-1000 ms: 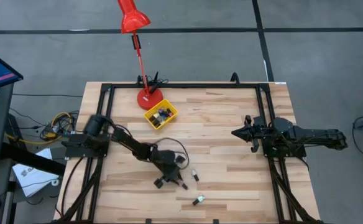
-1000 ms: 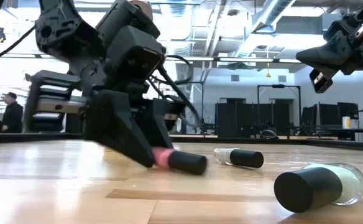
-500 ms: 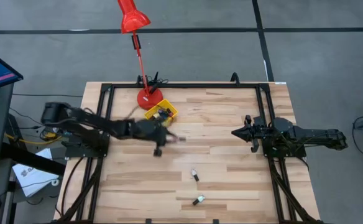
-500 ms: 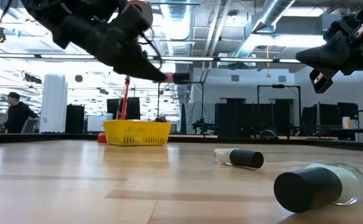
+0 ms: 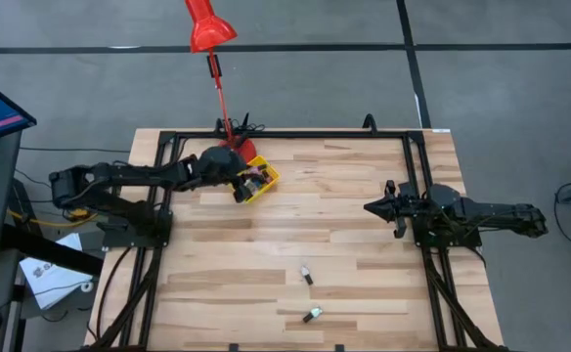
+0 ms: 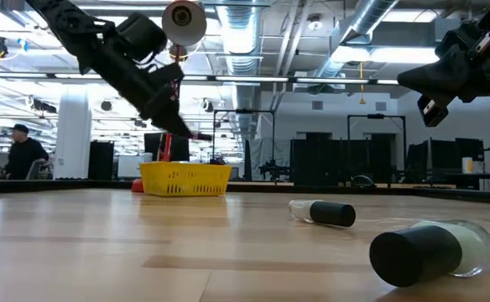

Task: Pick & Place Nail Polish
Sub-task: Put the pink nail polish into the yellow basket, then put the white nail polish into the yellow basket

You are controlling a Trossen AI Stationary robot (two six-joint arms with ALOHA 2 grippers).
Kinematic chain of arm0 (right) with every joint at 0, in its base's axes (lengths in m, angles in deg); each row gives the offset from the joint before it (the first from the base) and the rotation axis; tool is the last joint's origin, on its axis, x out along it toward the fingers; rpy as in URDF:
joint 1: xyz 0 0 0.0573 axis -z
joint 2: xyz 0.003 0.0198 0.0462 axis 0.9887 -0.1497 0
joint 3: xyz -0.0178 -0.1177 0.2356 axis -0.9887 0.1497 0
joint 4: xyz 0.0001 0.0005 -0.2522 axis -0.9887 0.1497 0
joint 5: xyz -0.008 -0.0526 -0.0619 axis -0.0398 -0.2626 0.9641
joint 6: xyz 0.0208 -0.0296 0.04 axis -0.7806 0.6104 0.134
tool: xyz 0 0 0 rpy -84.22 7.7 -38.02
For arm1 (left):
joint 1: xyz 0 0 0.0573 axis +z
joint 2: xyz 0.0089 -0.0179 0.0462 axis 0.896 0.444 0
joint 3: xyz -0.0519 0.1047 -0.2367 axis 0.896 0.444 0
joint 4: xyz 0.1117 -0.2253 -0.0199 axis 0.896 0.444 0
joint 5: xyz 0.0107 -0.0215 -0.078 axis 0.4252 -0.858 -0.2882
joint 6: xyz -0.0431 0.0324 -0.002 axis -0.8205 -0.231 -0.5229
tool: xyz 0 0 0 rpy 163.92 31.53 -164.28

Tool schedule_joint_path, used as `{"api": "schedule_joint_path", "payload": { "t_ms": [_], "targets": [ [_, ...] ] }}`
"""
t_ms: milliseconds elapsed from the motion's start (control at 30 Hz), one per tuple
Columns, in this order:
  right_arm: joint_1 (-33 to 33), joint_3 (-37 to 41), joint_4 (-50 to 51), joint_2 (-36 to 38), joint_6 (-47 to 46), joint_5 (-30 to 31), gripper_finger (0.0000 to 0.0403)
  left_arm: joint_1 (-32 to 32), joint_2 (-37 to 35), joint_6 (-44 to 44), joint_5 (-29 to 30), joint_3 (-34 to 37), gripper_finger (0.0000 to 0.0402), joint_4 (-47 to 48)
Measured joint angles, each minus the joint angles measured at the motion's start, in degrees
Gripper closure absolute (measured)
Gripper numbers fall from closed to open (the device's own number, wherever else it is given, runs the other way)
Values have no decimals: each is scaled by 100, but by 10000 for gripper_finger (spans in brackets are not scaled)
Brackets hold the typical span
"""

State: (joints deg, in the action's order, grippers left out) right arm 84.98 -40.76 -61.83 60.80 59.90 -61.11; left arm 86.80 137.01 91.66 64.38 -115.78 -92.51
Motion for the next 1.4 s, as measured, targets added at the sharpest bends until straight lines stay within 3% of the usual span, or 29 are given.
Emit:
{"api": "schedule_joint_path", "payload": {
  "t_ms": [300,633,800,1000,1167,1400],
  "targets": [
    [7,0,0,-4,2,0,403,52,12,77,102,-5,316,379],
    [9,0,2,-4,0,0,403,49,861,-287,301,-9,316,391],
    [9,0,2,-4,0,-1,403,49,893,-325,656,-9,309,359],
    [9,-2,0,-2,0,0,403,36,870,-325,556,-11,298,352],
    [9,0,2,-2,0,0,403,33,870,-326,417,-11,265,322],
    [3,0,-45,-2,-110,-1,403,32,784,-462,312,-11,186,258]
  ]
}}
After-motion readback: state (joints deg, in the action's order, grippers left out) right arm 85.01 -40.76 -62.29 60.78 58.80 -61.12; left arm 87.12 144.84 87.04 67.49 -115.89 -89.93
